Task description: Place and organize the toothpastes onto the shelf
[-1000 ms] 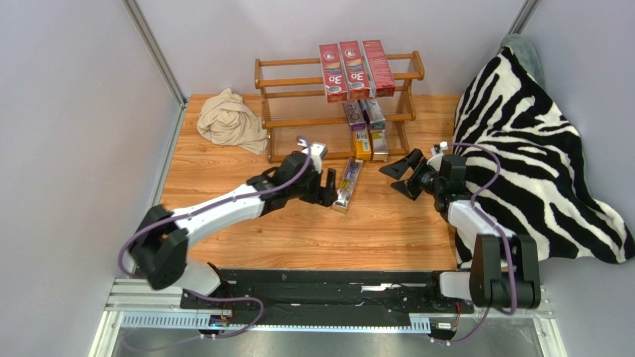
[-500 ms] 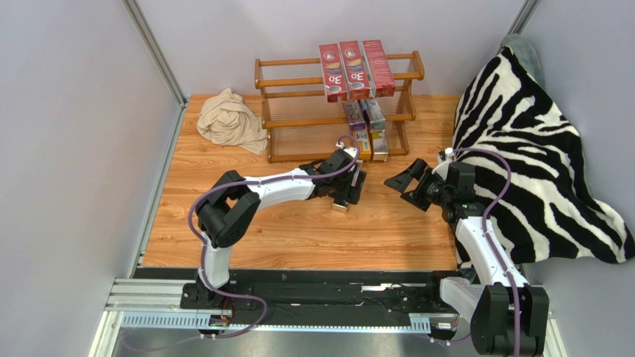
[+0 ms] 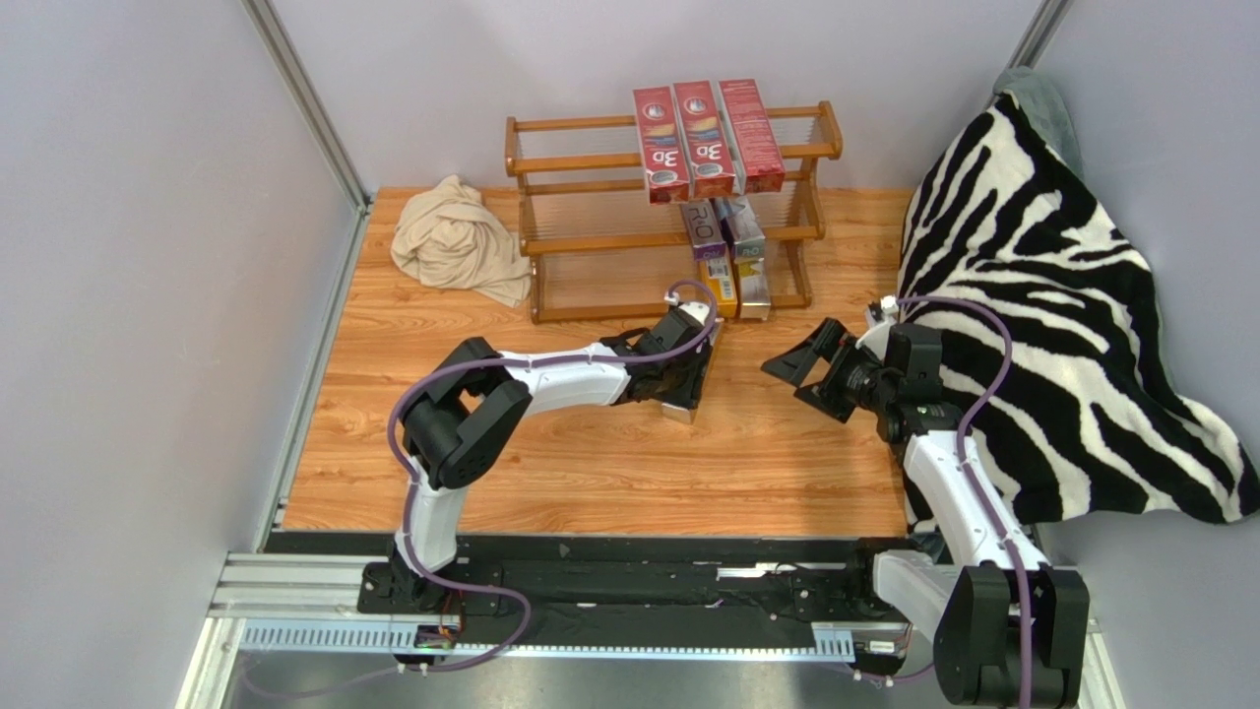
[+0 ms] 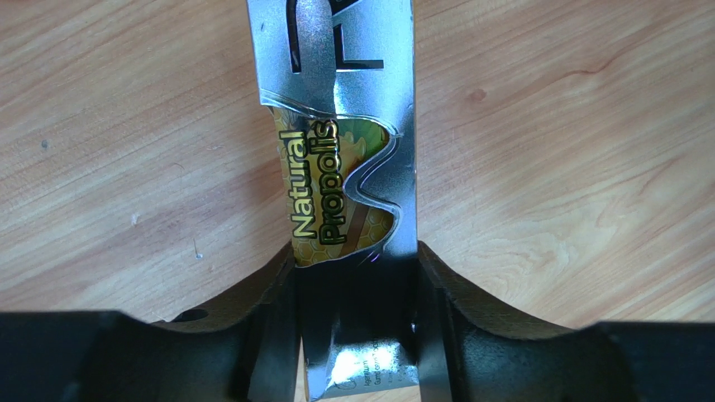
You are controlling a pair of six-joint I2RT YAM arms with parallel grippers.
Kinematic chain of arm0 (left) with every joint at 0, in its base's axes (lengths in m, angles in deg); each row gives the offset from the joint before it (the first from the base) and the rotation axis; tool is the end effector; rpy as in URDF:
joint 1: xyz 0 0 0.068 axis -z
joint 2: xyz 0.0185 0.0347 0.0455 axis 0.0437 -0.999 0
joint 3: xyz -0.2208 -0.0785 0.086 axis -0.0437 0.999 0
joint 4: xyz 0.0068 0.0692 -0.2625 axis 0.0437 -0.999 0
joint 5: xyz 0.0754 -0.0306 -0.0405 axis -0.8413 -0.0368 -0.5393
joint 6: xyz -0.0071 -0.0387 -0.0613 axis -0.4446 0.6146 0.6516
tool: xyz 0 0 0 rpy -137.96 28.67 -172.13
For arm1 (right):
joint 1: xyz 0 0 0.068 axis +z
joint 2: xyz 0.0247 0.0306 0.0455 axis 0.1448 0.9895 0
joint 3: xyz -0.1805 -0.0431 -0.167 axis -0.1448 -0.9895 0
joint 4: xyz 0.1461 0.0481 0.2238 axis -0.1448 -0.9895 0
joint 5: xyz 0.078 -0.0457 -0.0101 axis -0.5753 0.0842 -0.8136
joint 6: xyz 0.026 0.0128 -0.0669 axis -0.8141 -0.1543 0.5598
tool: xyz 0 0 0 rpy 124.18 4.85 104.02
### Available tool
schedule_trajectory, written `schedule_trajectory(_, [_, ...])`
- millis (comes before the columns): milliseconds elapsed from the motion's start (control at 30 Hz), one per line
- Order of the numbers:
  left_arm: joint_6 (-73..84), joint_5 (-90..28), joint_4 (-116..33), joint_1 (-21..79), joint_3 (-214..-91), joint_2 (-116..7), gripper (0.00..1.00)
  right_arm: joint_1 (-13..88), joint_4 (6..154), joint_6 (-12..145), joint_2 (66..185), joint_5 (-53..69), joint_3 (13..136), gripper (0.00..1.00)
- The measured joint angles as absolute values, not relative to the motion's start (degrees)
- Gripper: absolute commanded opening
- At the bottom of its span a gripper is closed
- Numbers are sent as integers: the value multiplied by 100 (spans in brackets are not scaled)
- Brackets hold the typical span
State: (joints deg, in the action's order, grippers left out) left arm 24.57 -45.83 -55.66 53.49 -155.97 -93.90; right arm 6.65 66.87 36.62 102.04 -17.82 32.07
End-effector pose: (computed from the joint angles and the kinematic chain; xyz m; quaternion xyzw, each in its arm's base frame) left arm 0.2837 -0.3391 0.1127 0.1473 0.9296 -0.1775 0.2876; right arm 0.2481 0.0261 0.1865 0.1647 0.8563 0.3723 0.3178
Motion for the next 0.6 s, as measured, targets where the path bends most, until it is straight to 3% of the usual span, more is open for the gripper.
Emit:
schedule_trajectory(267, [2556, -4548, -5011, 5467, -14603, -8752, 44, 781, 7011, 3528, 10233, -1907, 2770, 99])
schedule_trajectory(600, [2626, -5009, -5630, 6363, -14054, -7412, 45, 2394, 8130, 2803, 10685, -1732, 2488, 98])
